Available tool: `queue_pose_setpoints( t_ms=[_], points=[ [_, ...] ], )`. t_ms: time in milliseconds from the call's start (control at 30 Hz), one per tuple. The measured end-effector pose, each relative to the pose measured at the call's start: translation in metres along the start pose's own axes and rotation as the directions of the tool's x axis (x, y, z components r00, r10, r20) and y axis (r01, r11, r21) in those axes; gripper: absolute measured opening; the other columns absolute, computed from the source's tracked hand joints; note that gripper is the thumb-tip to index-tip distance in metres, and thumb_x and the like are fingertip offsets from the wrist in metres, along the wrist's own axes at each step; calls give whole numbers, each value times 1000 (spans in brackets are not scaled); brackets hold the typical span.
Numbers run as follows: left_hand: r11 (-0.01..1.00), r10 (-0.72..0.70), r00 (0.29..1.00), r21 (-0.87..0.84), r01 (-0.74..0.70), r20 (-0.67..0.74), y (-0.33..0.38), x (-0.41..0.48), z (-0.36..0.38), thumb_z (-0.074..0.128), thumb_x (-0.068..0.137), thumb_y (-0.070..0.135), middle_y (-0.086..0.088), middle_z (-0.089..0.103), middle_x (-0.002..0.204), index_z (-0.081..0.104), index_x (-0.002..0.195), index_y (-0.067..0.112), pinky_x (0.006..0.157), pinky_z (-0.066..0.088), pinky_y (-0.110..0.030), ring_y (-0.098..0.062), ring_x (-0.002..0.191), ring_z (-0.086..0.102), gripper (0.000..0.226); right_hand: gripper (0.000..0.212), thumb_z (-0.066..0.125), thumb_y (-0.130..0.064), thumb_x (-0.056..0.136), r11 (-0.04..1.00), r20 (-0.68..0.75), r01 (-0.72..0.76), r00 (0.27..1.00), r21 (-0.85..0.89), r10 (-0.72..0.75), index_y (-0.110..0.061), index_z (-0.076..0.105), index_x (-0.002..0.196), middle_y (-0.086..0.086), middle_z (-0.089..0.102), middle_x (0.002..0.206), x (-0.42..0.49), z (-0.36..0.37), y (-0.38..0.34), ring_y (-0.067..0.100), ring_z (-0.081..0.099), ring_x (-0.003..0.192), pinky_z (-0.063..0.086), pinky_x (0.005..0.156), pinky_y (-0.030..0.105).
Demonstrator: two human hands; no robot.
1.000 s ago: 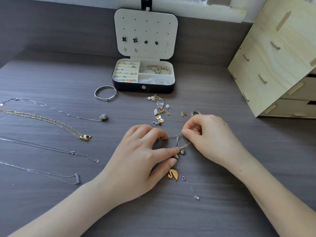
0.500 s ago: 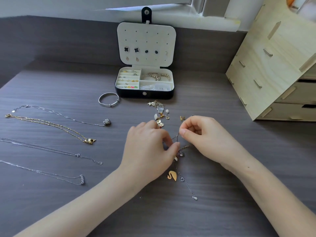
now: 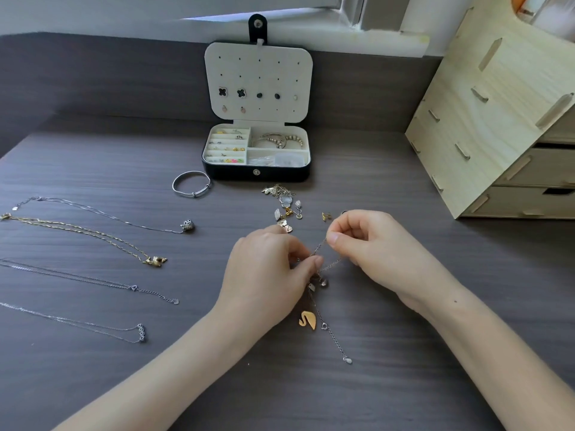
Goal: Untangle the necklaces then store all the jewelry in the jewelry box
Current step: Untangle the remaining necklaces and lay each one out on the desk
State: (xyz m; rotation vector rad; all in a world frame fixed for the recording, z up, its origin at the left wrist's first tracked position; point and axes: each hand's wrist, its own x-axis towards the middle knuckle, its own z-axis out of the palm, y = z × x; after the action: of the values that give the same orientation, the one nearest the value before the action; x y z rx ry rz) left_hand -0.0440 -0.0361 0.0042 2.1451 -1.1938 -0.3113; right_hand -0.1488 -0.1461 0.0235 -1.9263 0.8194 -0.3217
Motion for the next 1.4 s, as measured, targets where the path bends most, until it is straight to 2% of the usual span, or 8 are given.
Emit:
queue_pose_setpoints(
  t_ms=[200,500,633,800,867,967,1200,1400],
  points=[
    [989,-52,998,-140,57,42,-12,1,-10,69,80,37,14,51,59,73,72,29,57,31,-24,-2,60,46,12,25,53,-8,90,992,-12,-117,993,-40,117,-18,55,67,-7,51,58,2,-2,2,6,40,49,33,50,20],
    [991,-68,997,-112,73,41,-14,2,-10,68,81,37,14,48,52,74,75,29,55,32,-23,-3,56,46,11,25,41,0,87,977,-11,-209,978,27,210,-17,49,70,-7,56,46,5,-5,6,11,38,50,27,49,24],
    [985,-87,995,-147,95,55,-14,2,-11,69,80,36,17,51,49,67,65,38,56,31,-23,-3,56,46,15,24,43,-2,88,986,36,-165,986,9,164,-15,50,70,-9,47,42,4,-4,5,5,34,41,26,43,18],
    [982,-71,997,-171,74,22,-14,1,-9,67,82,29,14,53,56,66,68,38,61,34,-25,-4,65,48,17,10,57,-9,89,997,100,-15,995,-78,23,-16,63,86,-10,40,44,2,-3,8,4,31,40,27,44,14],
    [982,-68,998,-177,70,18,-13,0,-9,66,81,28,26,55,64,63,65,39,62,36,-24,-5,66,48,19,4,63,-16,87,991,123,41,992,-129,-26,-18,67,87,-10,37,39,1,-3,8,4,32,38,28,43,14],
    [983,-66,998,-170,67,13,-12,-1,-9,65,81,28,35,54,69,63,64,38,61,36,-19,-4,71,49,19,3,68,-25,84,971,131,85,990,-223,-57,-25,70,87,-11,38,36,1,-2,10,5,35,39,27,43,15],
    [978,-60,998,-202,56,-11,-12,-1,-7,64,81,26,32,54,69,62,64,36,60,34,-22,-3,67,49,20,16,73,-28,79,922,141,143,985,-361,-98,-33,70,94,-18,45,43,1,-1,12,4,41,44,22,47,19],
    [964,-90,996,-251,83,-18,-11,-1,-7,64,81,23,30,55,64,65,67,31,56,33,-17,-2,62,48,16,13,72,-33,79,886,101,144,989,-441,-110,-35,71,92,-29,49,51,0,2,11,-2,47,53,30,49,18]
  ],
)
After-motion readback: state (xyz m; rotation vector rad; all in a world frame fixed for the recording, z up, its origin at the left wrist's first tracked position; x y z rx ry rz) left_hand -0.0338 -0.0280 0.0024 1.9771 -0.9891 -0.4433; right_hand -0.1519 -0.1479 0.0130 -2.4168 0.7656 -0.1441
